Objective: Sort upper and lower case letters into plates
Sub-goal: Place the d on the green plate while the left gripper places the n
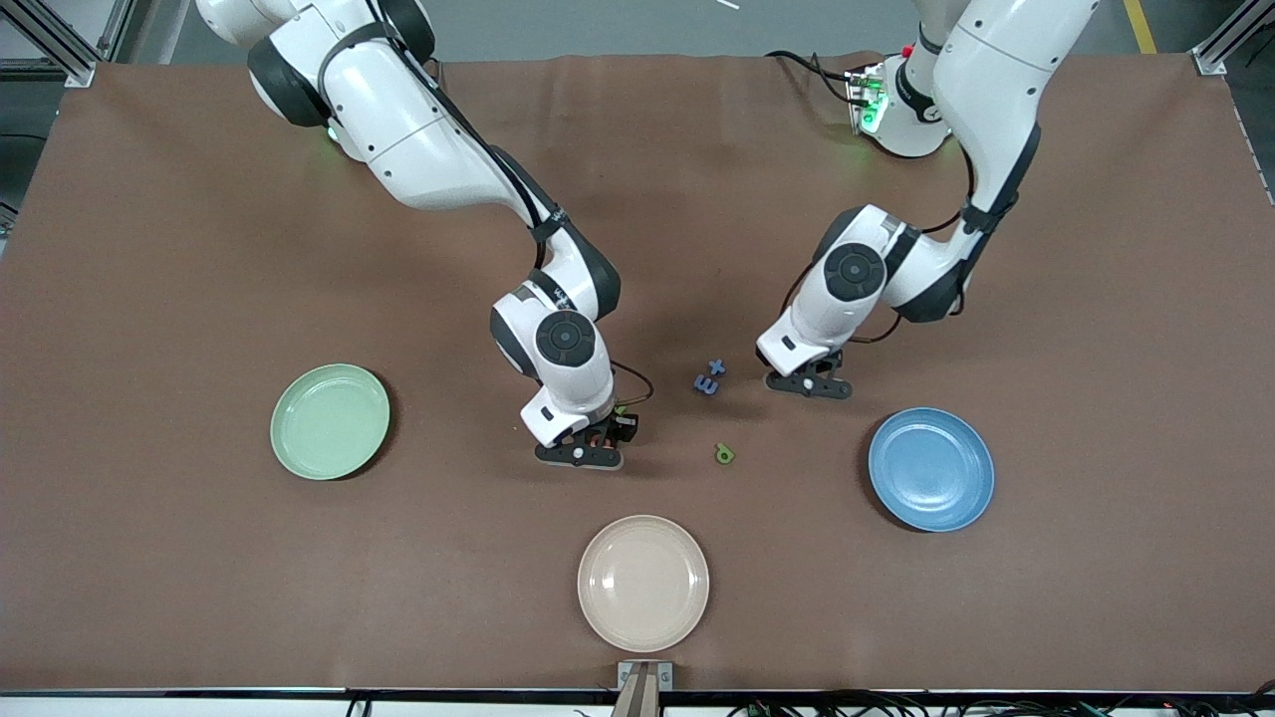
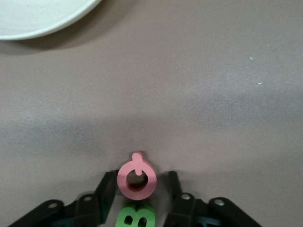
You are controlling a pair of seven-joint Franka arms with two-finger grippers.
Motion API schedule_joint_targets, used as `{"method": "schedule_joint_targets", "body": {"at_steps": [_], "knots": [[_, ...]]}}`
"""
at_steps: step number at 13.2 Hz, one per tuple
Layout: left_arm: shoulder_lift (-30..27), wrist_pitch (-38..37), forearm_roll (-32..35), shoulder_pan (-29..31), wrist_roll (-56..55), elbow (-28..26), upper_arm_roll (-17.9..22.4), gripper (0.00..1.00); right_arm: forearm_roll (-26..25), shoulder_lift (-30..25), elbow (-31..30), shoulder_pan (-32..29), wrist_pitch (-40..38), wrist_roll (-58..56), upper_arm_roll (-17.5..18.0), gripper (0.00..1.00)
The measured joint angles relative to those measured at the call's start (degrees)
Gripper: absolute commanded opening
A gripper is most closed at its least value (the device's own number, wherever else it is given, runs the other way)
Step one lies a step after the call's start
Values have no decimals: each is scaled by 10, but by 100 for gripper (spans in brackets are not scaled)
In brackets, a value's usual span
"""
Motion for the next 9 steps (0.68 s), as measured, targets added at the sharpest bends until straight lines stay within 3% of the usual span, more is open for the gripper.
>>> {"method": "schedule_joint_targets", "body": {"at_steps": [4, 9], "knots": [[-15, -116, 6, 47, 55, 111, 12, 1, 0, -1, 4, -3, -2, -1, -8, 0], [-2, -124, 6, 163, 218, 135, 15, 3, 3, -54, -7, -91, -74, -115, -3, 0]]}}
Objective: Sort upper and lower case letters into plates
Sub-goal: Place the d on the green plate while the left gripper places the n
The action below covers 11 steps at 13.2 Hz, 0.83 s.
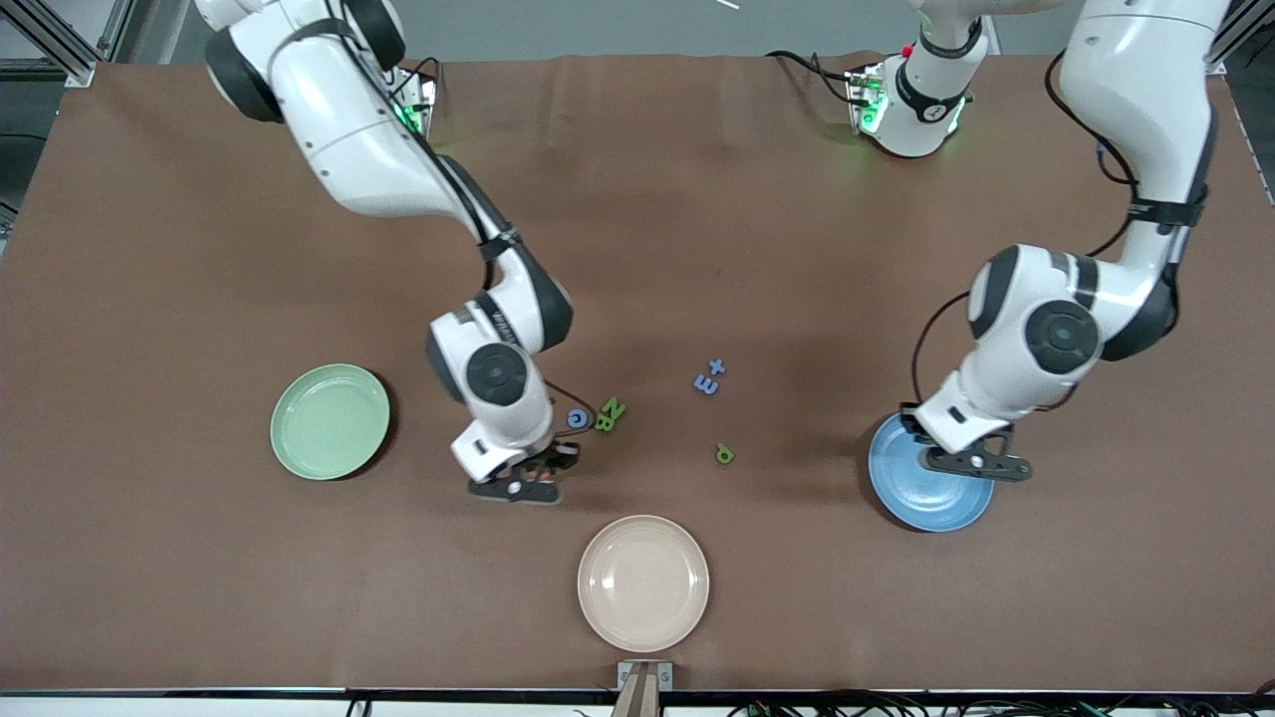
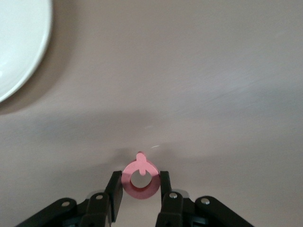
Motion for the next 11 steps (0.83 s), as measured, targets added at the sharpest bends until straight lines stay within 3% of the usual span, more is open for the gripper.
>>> {"method": "schedule_joint_targets", "body": {"at_steps": [1, 2, 3, 5, 7, 11], "knots": [[7, 0, 0, 11, 10, 1, 0, 5, 4, -24, -22, -29, -5, -35, 10, 0], [14, 1, 0, 16, 13, 2, 0, 14, 14, -52, -55, -66, -8, -78, 23, 0], [23, 2, 0, 18, 13, 3, 0, 33, 26, -81, -92, -108, -8, -127, 39, 0], [41, 10, 8, 20, 12, 10, 3, 100, 48, -132, -165, -195, -9, -229, 68, 0], [53, 18, 12, 22, 11, 22, 4, 100, 68, -165, -227, -257, -5, -318, 78, 0], [54, 5, 12, 20, 8, 62, 0, 100, 77, -201, -332, -317, 31, -415, 82, 1]]}}
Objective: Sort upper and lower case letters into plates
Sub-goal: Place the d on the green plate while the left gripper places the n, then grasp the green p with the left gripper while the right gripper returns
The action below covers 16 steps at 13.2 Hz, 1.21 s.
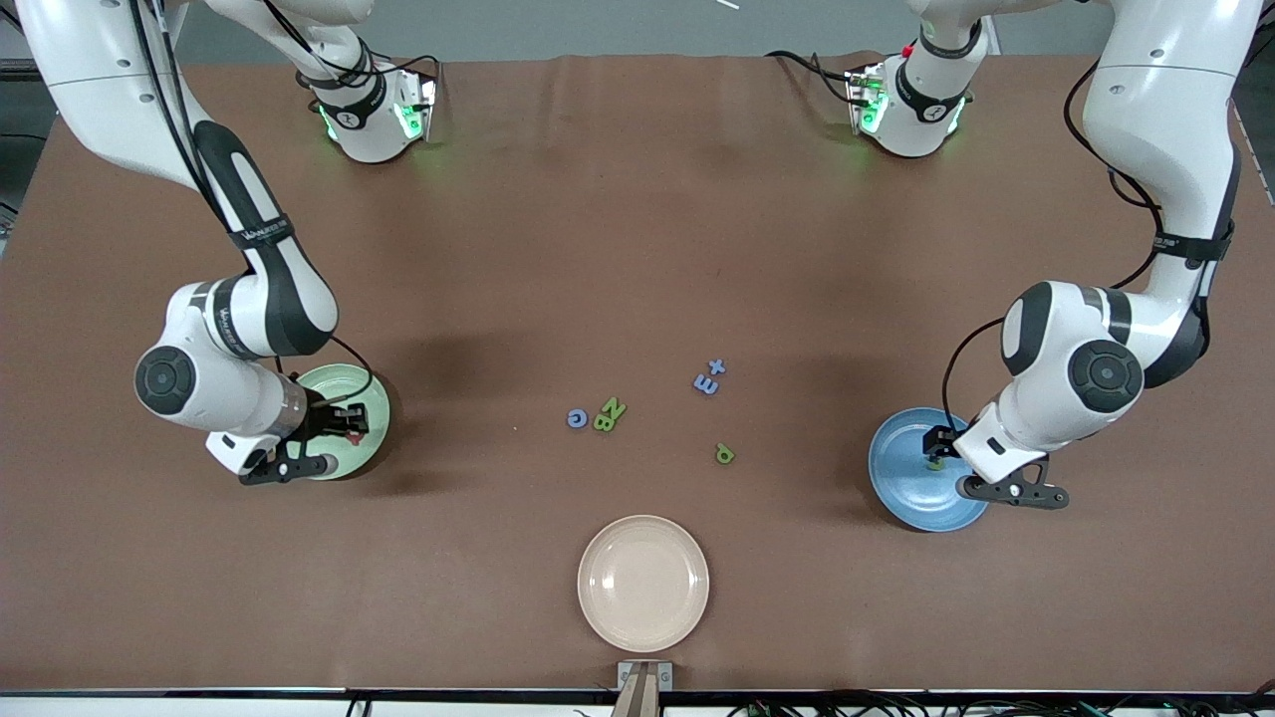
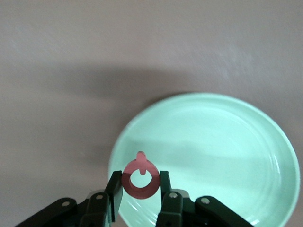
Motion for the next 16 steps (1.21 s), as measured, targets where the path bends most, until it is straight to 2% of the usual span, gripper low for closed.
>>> {"method": "schedule_joint_targets", "body": {"at_steps": [2, 3, 4, 5, 6, 8, 11, 13, 16], "knots": [[-2, -6, 0, -7, -32, 11, -11, 100, 0, -11, -47, -17, 34, -19, 0, 2], [-2, -6, 0, -16, -63, 16, -19, 100, 0, -16, -70, -21, 48, -22, 1, 7], [-2, -6, 0, -32, -98, 21, -23, 99, 0, -21, -89, -22, 56, -22, 1, 29], [-1, -7, 0, -53, -135, 26, -25, 97, 0, -23, -104, -22, 63, -22, 1, 97], [2, -9, 0, -76, -173, 33, -25, 95, 0, -24, -114, -23, 68, -22, 1, 100], [18, -14, 0, -117, -246, 53, -25, 85, 0, -26, -120, -25, 71, -22, 1, 100], [62, -27, 0, -164, -374, 97, -24, 76, 1, -36, -104, -23, 69, -11, 6, 100], [91, -30, 0, -191, -466, 123, -22, 72, 2, -40, -60, 3, 35, 62, 12, 100], [136, -31, 0, -225, -570, 165, -17, 63, 3, -39, -8, 83, 12, 217, 16, 100]]}}
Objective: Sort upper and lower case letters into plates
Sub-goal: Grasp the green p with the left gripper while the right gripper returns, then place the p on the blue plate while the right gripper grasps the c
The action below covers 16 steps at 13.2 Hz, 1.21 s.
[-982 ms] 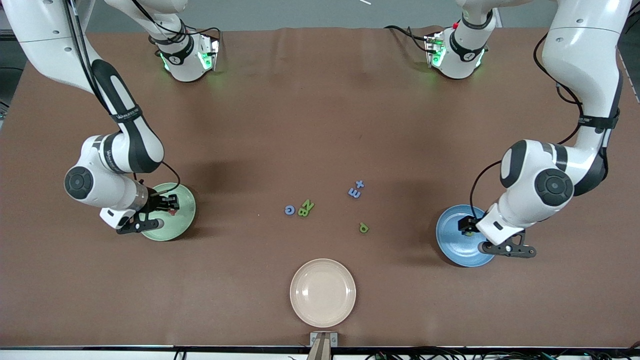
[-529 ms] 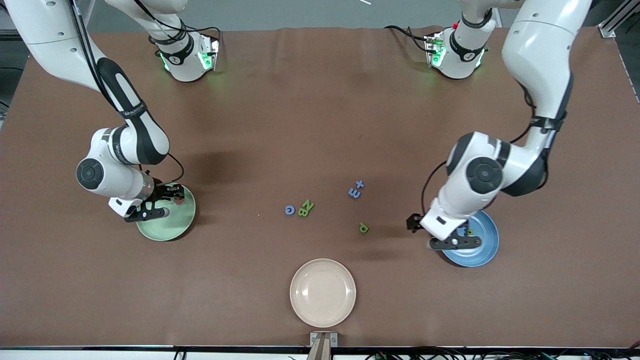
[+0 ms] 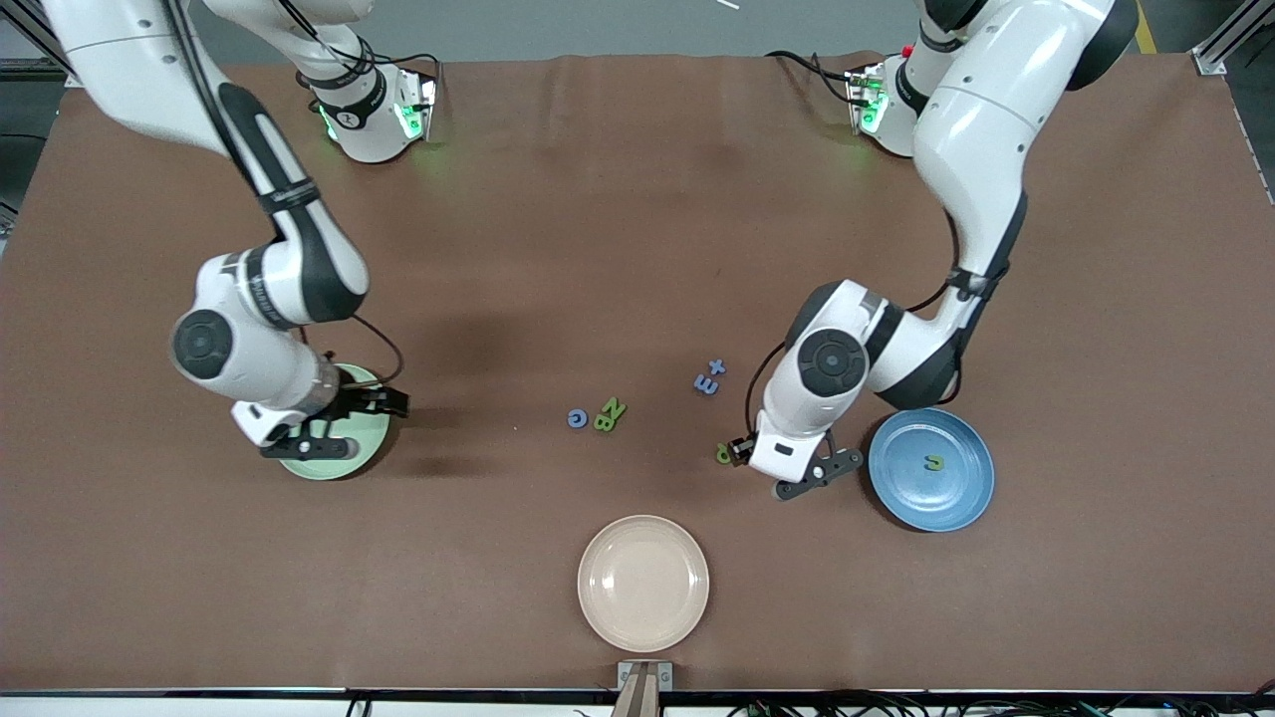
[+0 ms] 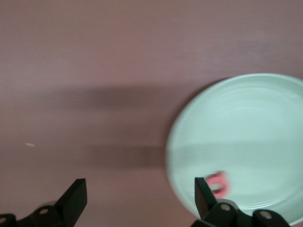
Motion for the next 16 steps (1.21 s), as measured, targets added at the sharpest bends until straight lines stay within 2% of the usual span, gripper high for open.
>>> {"method": "schedule_joint_targets", "body": {"at_steps": [2, 4, 6, 9, 13, 14, 16], "knots": [[29, 0, 0, -25, -53, 30, 16, 60, -1, 25, 28, 62, 5, 113, 0, 100], [54, -1, 0, -56, -96, 55, 43, 60, -9, 75, 77, 119, 16, 211, -4, 100], [72, 0, 0, -78, -131, 74, 60, 60, -38, 126, 131, 159, 19, 282, -8, 100], [85, 4, 0, -83, -158, 90, 63, 58, -100, 178, 171, 197, 49, 325, -12, 100], [97, 6, 0, -86, -163, 93, 63, 50, -108, 196, 175, 209, 68, 327, -14, 100], [100, 6, 0, -87, -163, 94, 63, 42, -109, 196, 175, 211, 68, 327, -14, 100], [102, 6, 0, -87, -163, 94, 63, 15, -109, 197, 175, 219, 68, 327, -14, 100]]}}
